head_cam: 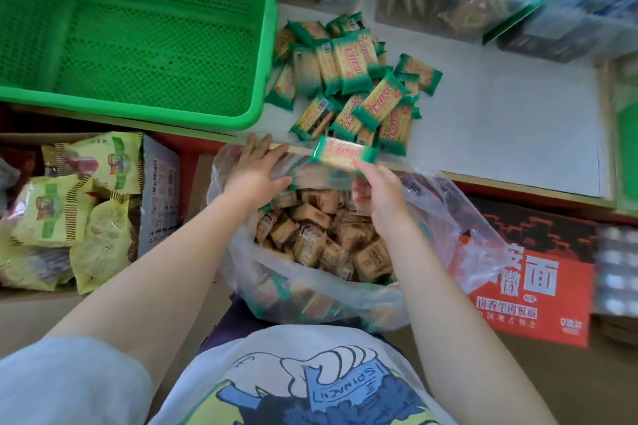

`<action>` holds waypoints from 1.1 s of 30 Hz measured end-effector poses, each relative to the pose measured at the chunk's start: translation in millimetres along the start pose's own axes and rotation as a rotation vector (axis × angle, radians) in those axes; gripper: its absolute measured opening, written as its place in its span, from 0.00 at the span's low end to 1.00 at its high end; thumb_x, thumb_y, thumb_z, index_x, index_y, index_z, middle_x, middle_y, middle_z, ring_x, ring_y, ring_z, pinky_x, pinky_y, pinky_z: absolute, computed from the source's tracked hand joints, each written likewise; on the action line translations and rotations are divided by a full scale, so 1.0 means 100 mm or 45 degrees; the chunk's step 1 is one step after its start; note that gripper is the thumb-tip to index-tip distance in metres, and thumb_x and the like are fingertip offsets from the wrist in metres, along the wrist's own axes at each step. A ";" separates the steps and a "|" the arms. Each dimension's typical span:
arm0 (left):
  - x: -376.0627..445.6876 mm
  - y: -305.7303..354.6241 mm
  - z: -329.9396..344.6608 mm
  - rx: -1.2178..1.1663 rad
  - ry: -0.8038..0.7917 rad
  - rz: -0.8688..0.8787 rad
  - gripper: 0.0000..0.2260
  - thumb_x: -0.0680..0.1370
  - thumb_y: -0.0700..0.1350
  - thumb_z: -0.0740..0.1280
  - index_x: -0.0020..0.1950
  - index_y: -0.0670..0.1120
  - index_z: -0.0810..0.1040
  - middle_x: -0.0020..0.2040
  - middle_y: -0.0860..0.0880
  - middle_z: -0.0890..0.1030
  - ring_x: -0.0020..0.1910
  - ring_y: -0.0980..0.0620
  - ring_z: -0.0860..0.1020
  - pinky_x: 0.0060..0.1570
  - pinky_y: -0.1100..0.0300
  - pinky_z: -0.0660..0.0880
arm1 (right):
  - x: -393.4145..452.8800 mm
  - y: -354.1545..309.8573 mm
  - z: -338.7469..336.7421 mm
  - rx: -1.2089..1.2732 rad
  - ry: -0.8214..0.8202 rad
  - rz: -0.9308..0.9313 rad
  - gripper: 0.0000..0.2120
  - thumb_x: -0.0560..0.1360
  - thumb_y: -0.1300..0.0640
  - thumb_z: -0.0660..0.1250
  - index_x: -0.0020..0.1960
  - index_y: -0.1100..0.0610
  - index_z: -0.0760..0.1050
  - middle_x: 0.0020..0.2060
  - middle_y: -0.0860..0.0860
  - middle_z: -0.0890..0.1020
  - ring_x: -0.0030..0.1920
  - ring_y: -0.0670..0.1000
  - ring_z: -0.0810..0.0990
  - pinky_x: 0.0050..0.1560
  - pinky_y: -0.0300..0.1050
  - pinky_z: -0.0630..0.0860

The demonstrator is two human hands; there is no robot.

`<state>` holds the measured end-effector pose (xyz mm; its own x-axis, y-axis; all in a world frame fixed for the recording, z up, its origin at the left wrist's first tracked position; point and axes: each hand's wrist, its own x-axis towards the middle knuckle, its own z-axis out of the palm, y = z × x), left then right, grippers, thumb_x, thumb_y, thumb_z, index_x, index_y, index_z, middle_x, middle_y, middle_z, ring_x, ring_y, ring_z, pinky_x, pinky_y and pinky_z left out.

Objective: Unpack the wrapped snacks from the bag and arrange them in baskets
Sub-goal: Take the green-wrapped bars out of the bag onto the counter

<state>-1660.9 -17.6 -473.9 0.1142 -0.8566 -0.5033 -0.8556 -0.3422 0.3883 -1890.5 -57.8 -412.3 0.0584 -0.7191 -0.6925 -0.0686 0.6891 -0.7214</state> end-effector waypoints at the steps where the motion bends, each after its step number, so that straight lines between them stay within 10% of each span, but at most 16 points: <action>1: 0.01 0.00 -0.01 0.001 -0.002 0.000 0.31 0.80 0.58 0.65 0.81 0.57 0.56 0.83 0.51 0.47 0.81 0.48 0.41 0.78 0.46 0.43 | 0.07 -0.13 0.04 0.062 -0.018 -0.063 0.06 0.80 0.54 0.67 0.54 0.56 0.78 0.32 0.51 0.80 0.28 0.49 0.75 0.30 0.42 0.70; 18: 0.01 0.02 0.11 0.105 0.045 -0.012 0.34 0.79 0.59 0.65 0.81 0.56 0.53 0.83 0.48 0.45 0.81 0.44 0.40 0.78 0.41 0.44 | 0.41 -0.44 0.38 -0.224 -0.020 -0.159 0.08 0.83 0.60 0.61 0.57 0.59 0.76 0.39 0.55 0.82 0.32 0.50 0.79 0.32 0.42 0.75; 25: 0.01 0.08 0.18 0.070 0.112 -0.020 0.35 0.78 0.60 0.67 0.80 0.53 0.56 0.83 0.46 0.47 0.81 0.42 0.42 0.77 0.40 0.54 | -0.02 0.34 0.30 -0.292 -0.232 0.542 0.13 0.83 0.55 0.61 0.65 0.60 0.72 0.50 0.58 0.84 0.41 0.54 0.85 0.46 0.51 0.82; 33: 0.00 0.26 0.13 0.215 0.187 -0.093 0.32 0.75 0.64 0.68 0.74 0.51 0.65 0.80 0.40 0.59 0.80 0.36 0.51 0.71 0.40 0.63 | 0.22 -0.03 0.38 -0.598 -0.200 0.045 0.28 0.79 0.67 0.53 0.76 0.49 0.65 0.48 0.56 0.81 0.40 0.53 0.80 0.46 0.57 0.81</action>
<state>-1689.3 -21.7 -473.8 0.2403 -0.8832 -0.4027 -0.9133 -0.3462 0.2143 -1851.4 -72.5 -425.5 0.1948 -0.6490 -0.7354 -0.5125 0.5720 -0.6405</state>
